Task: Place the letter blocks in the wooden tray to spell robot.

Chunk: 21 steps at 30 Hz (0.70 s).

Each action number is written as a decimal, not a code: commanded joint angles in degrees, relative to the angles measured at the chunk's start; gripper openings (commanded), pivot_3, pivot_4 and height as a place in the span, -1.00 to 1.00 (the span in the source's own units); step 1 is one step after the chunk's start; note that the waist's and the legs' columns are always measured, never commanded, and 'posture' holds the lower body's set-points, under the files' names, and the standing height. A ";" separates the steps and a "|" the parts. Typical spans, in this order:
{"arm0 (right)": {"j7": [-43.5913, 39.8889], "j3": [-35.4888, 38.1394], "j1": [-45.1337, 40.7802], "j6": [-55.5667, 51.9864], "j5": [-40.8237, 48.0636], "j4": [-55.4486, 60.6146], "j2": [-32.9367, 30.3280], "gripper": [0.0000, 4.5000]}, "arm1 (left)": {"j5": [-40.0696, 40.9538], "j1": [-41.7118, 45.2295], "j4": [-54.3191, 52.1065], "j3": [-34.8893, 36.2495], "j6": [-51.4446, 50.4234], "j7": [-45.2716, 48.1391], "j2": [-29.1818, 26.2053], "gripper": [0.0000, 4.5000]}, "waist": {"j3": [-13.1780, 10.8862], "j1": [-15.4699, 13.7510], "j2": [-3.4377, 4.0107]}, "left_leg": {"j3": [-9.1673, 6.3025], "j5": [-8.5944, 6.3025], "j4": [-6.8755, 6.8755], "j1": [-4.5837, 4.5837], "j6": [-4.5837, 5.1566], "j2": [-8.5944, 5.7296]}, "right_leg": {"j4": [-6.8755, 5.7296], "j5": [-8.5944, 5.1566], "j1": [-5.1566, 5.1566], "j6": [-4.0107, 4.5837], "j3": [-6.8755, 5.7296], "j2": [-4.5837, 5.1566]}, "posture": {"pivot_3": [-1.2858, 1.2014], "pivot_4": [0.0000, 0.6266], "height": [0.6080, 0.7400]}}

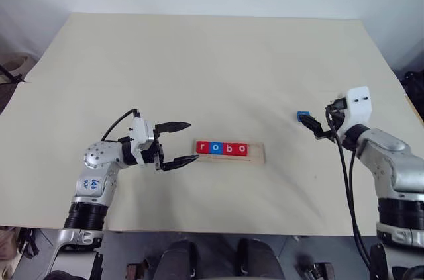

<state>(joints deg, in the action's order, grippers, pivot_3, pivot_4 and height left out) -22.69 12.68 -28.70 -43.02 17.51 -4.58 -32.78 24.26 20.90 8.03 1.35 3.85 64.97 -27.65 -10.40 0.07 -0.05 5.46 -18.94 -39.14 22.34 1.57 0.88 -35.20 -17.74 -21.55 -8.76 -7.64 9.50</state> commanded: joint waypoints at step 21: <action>9.72 0.81 -2.34 -1.84 -1.95 1.23 6.91 -0.35 | 0.46 -2.92 -5.78 0.94 -0.38 -3.03 -0.50 1.00 | 0.00 0.17 0.01 | 0.05 0.01 0.01 -0.03 -0.01 0.04 | -0.09 0.00 -0.03 0.00 0.04 -0.01 | 0.03 -0.52 1.00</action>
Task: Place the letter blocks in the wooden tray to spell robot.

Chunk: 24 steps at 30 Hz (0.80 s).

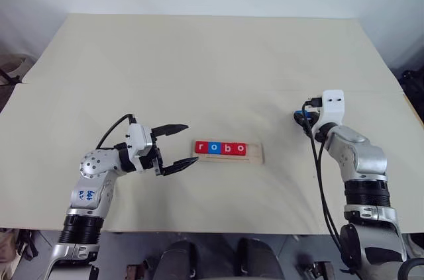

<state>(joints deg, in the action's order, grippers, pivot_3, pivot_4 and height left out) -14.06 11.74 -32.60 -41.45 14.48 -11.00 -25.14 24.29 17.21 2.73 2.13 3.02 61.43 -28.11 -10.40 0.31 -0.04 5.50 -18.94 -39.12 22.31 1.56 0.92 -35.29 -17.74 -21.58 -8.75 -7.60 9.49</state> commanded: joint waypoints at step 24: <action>-1.58 7.06 27.01 -22.69 10.63 48.42 3.20 0.68 | 0.22 5.07 6.21 -0.90 1.07 6.28 0.76 1.00 | 0.00 -0.16 0.01 | 0.00 0.00 0.07 0.04 0.00 -0.03 | 0.10 0.00 -0.05 0.00 0.03 -0.03 | 0.03 -0.52 1.00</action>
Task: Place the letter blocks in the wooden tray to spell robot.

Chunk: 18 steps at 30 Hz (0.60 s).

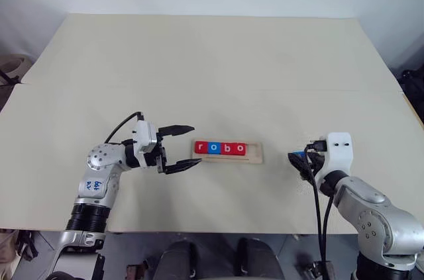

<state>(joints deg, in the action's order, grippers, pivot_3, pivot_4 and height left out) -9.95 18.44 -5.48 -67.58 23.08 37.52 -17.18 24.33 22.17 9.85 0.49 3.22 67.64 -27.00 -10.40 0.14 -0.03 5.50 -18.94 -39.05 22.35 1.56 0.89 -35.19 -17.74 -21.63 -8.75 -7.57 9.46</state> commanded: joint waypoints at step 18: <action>-64.86 -16.88 -14.25 59.25 -8.81 -48.95 -38.51 0.98 | 1.26 -3.76 -5.93 2.34 0.77 -1.12 -1.98 1.00 | -0.05 0.06 -0.08 | 0.03 -0.02 -0.06 -0.08 0.05 0.01 | 0.10 0.01 0.15 -0.02 -0.04 0.01 | 0.03 -0.52 1.00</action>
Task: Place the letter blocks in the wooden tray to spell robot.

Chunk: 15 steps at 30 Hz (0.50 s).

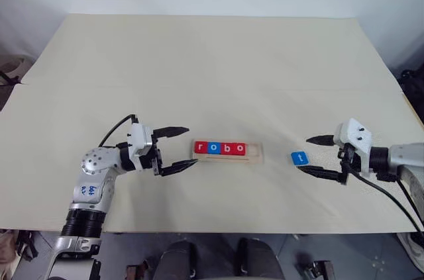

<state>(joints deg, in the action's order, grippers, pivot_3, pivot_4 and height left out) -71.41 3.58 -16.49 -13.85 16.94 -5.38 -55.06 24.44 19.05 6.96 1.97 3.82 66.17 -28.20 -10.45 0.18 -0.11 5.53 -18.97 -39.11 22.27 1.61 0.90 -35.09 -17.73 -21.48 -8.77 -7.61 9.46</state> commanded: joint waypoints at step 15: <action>-12.33 -8.98 -15.96 15.12 -6.94 -22.11 4.32 -0.35 | 2.52 -2.12 -7.99 1.05 -2.64 1.92 -2.68 1.00 | 0.00 -0.08 0.00 | -0.03 0.00 -0.05 0.02 -0.01 0.02 | 0.00 0.00 0.03 -0.01 -0.04 0.01 | 0.03 -0.52 1.00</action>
<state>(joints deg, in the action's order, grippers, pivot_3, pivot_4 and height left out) -83.03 -6.18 -31.38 1.43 9.39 -29.11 -50.90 25.54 17.28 1.20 1.91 1.05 68.09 -30.20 -10.45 0.11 -0.11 5.50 -18.96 -39.16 22.29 1.60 0.92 -35.08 -17.72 -21.46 -8.78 -7.65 9.47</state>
